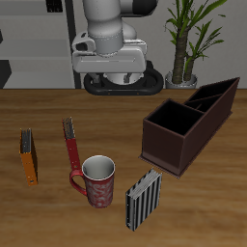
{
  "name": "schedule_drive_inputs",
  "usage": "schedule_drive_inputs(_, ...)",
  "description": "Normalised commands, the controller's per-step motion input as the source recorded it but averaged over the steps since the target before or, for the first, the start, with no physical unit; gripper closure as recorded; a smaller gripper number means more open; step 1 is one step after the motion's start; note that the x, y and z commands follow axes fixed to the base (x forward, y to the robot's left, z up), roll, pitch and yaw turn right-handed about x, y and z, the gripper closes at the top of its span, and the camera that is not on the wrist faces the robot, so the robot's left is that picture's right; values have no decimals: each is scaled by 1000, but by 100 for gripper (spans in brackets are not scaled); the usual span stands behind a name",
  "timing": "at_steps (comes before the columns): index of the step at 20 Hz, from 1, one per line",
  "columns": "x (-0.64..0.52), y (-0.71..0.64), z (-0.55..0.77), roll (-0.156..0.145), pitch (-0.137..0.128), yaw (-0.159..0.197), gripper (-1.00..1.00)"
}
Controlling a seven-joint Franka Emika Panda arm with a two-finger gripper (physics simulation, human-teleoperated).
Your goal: Place the red book into the left desk caddy's left compartment
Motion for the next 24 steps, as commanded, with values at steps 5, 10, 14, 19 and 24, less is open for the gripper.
schedule_drive_inputs(5, -89, -48, 22, -18, -28, -50, -100)
schedule_drive_inputs(10, -43, 19, -22, 1, -4, -9, -100)
schedule_drive_inputs(14, 65, -89, -47, -4, -38, 125, -100)
schedule_drive_inputs(19, 40, -335, 32, -4, -52, 130, -100)
schedule_drive_inputs(24, 49, -479, 39, -50, -8, 38, -100)
